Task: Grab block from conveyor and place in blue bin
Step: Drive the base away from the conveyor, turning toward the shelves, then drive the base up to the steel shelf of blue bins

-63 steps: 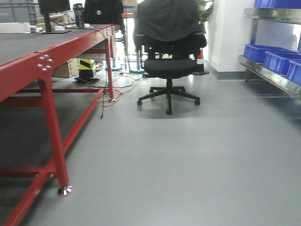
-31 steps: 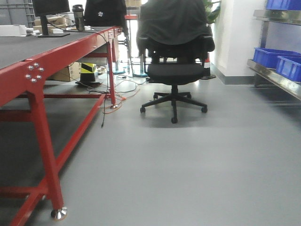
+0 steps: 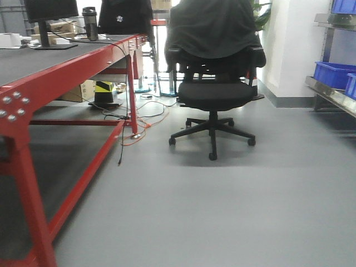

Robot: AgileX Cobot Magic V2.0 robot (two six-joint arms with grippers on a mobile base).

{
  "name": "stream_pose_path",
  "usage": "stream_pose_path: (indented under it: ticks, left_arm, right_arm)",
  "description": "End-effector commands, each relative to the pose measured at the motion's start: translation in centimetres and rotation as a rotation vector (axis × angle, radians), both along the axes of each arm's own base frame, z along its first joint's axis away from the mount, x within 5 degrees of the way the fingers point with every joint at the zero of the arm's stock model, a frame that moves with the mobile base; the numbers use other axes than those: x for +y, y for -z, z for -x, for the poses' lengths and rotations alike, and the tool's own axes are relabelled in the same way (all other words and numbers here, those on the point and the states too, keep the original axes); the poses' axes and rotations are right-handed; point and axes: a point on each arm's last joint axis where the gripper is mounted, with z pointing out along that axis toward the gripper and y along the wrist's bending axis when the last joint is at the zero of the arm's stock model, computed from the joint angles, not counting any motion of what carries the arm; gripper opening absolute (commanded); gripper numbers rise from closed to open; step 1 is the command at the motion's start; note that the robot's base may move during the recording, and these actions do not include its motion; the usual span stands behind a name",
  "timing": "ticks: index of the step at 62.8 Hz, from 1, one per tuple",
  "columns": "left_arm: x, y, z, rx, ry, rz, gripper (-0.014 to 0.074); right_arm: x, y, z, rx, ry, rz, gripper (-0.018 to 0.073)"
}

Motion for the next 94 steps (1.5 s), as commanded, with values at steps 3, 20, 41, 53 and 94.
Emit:
stream_pose_path:
  ticks: [3, 20, 41, 53, 94]
  left_arm:
    - [-0.04, -0.18, 0.12, -0.025, 0.007, -0.002, -0.0111]
    - [-0.04, -0.18, 0.12, -0.025, 0.007, -0.002, -0.0111]
    - [-0.04, -0.18, 0.12, -0.025, 0.007, -0.002, -0.0111]
    - [-0.04, -0.18, 0.12, -0.025, 0.007, -0.002, -0.0111]
    - [-0.04, -0.18, 0.12, -0.025, 0.007, -0.002, -0.0111]
  right_arm:
    - [-0.09, -0.38, 0.1, -0.031, 0.012, 0.004, -0.0162]
    - [-0.09, -0.38, 0.1, -0.031, 0.012, 0.004, -0.0162]
    - [-0.09, -0.38, 0.1, -0.031, 0.012, 0.004, -0.0162]
    - [-0.09, -0.38, 0.1, -0.031, 0.012, 0.004, -0.0162]
    - [-0.09, -0.38, 0.1, -0.031, 0.012, 0.004, -0.0162]
